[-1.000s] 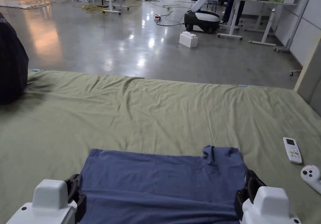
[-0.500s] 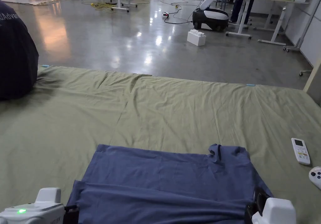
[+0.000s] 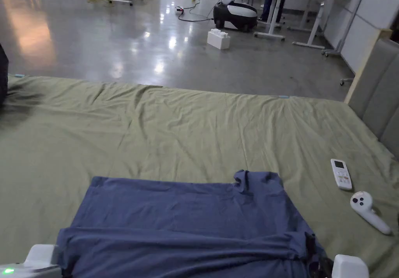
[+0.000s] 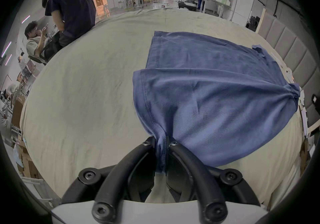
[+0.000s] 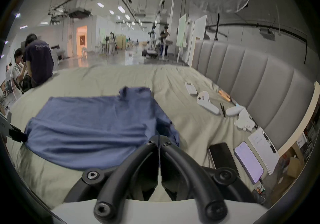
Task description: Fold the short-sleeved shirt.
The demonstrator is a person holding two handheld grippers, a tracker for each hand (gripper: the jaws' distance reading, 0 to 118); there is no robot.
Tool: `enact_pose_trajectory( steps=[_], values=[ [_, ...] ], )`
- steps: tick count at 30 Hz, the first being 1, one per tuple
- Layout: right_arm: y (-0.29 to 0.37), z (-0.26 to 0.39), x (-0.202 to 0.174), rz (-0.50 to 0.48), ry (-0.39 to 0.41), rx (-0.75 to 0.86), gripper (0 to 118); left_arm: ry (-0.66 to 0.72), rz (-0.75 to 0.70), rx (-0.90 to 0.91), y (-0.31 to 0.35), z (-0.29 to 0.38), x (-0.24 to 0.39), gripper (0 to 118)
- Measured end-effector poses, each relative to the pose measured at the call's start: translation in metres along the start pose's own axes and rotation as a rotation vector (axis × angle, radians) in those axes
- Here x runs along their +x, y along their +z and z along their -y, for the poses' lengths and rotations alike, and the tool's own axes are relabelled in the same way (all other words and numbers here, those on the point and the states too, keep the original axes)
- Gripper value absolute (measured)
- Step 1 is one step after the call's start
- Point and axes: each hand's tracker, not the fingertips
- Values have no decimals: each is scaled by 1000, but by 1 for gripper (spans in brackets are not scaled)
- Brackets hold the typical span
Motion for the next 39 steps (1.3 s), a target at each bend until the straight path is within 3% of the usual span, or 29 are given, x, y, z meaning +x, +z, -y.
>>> enact_pose_trajectory(
  steps=[3, 9, 14, 20, 23, 27, 31, 39],
  values=[
    [-18, 0, 14, -41, 2, -141, 49, 8, -7, 27, 11, -1, 0, 11],
    [-52, -8, 14, -64, 9, -278, 74, -27, -19, 56, 18, -2, 1, 11],
    [-91, -20, -2, -72, -11, -335, 76, -45, -19, 49, 18, -2, 0, 11],
    [-125, -13, -28, -44, 117, -500, 79, -39, -19, 40, 17, -1, 0, 11],
    [-111, -14, -29, -56, 85, -482, 78, -39, -21, 35, 15, -1, 1, 11],
    [-103, -7, -22, -83, 81, -507, 48, -45, -20, 36, 14, 0, 0, 11],
    [-102, 3, -22, -111, 100, -487, 28, -35, -14, 39, 14, 2, 0, 11],
    [-107, 10, -14, -156, 58, -436, 15, 11, -3, 63, 15, 2, -1, 10]
  ],
)
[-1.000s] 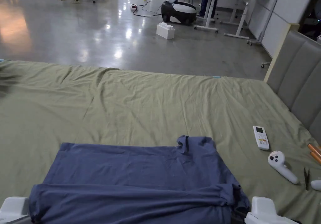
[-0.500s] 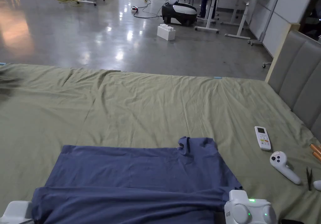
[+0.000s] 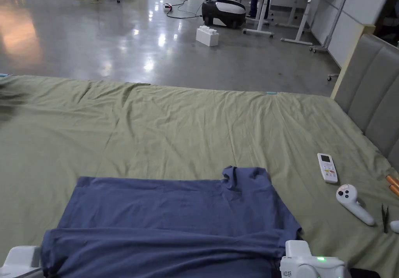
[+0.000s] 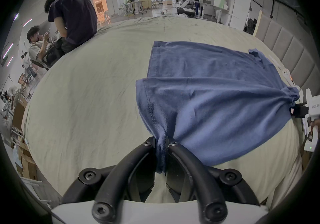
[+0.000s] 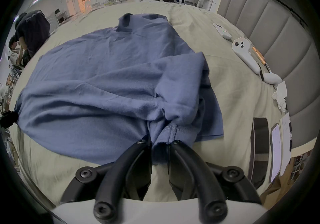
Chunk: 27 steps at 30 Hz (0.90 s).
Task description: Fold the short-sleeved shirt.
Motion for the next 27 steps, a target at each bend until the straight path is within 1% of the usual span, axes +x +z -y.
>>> enact_pose_trajectory(
  steps=[1, 2, 4, 10, 17, 21, 27],
  values=[
    [2, 2, 4, -13, -35, 24, 15, 11, 5, 7, 2, -1, -1, 9],
    [6, 2, 4, -25, -53, 41, 14, 12, 8, 14, 5, -2, -2, 9],
    [12, 3, 8, -29, -62, 69, 14, 21, 17, 54, 13, -7, -3, 9],
    [42, -12, 8, -48, -64, 137, 14, 47, 65, 153, 41, -34, -6, 9],
    [86, -40, 7, -52, -39, 210, 14, 90, 109, 256, 80, -69, -16, 9],
    [108, -37, 9, -45, -14, 213, 14, 104, 115, 273, 98, -67, -25, 9],
    [129, -5, 16, -69, -20, 193, 14, 123, 125, 255, 118, -32, -38, 9]
  ],
)
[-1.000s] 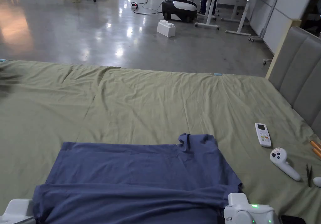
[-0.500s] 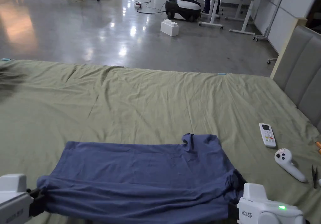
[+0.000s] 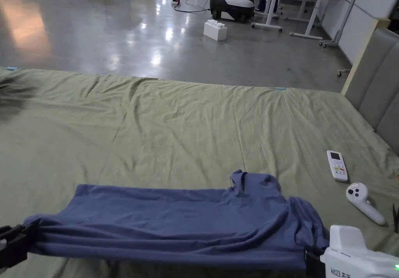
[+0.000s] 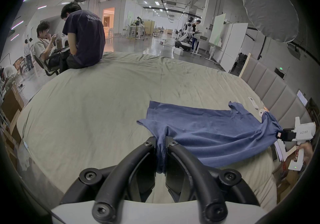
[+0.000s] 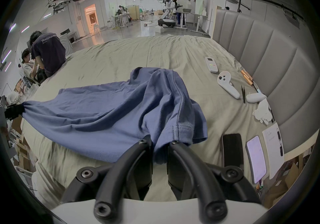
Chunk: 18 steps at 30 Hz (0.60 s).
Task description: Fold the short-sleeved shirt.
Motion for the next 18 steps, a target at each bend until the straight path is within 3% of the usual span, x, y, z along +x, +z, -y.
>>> enact_pose_trajectory(
  steps=[10, 18],
  values=[
    [-16, 101, -9, 69, 21, -197, 14, 39, -38, -164, -3, 98, -14, 9],
    [-38, 126, -15, 93, -8, -187, 20, 25, -86, -249, -43, 138, -20, 9]
  ],
)
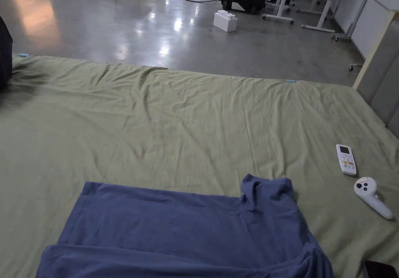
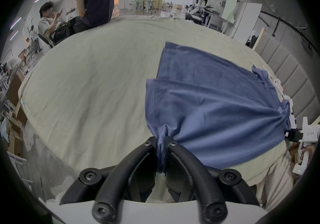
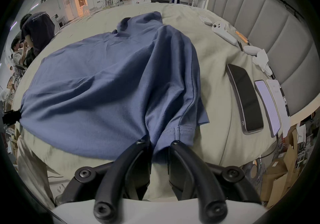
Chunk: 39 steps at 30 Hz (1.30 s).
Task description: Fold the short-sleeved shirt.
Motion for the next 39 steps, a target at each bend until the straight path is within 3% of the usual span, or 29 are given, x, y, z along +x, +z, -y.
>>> enact_pose_trajectory(
  steps=[2, 4, 6, 8, 9, 11, 15, 20, 22, 24, 25, 26, 29, 31, 33, 35, 39],
  values=[
    [0, 1, 4, 12, -7, 14, 33, 0, -1, 12, -3, 4, 1, 9],
    [5, -2, 8, 62, -14, 8, 57, -6, -5, 23, -1, 2, 2, 9],
    [17, -6, 8, 79, -21, 28, 72, -31, -11, 33, 3, 1, 6, 13],
    [29, -11, 6, 76, -25, 113, 72, -61, -45, 48, 7, -4, 11, 25],
    [34, -14, 6, 67, -22, 157, 75, -70, -56, 70, 11, -7, 13, 42],
    [46, -24, -4, 74, 9, 240, 83, -66, -36, 139, 19, -18, 20, 58],
    [64, -47, -27, 66, 64, 466, 85, -79, 1, 296, 38, -48, 45, 59],
    [83, -75, -57, 40, 34, 695, 75, -135, -9, 507, 61, -80, 86, 58],
    [91, -85, -67, 39, 38, 772, 64, -143, -24, 582, 70, -89, 101, 57],
    [99, -92, -74, 18, 51, 847, 61, -153, -11, 647, 80, -95, 112, 56],
    [102, -96, -77, 9, 47, 865, 52, -159, -10, 682, 86, -98, 118, 54],
    [105, -99, -80, 9, 38, 881, 44, -166, -11, 709, 90, -100, 122, 49],
    [112, -105, -85, 16, 19, 931, 19, -190, -25, 757, 101, -103, 133, 14],
    [114, -108, -87, 23, 2, 959, 6, -197, -12, 779, 106, -104, 135, 7],
    [116, -108, -88, 69, -6, 1006, 0, -196, -14, 787, 111, -104, 137, 3],
    [114, -108, -87, 45, -34, 989, 0, -201, -10, 783, 115, -105, 137, 3],
    [113, -112, -90, 41, -8, 985, 0, -194, -10, 732, 108, -110, 127, 0]
  ],
)
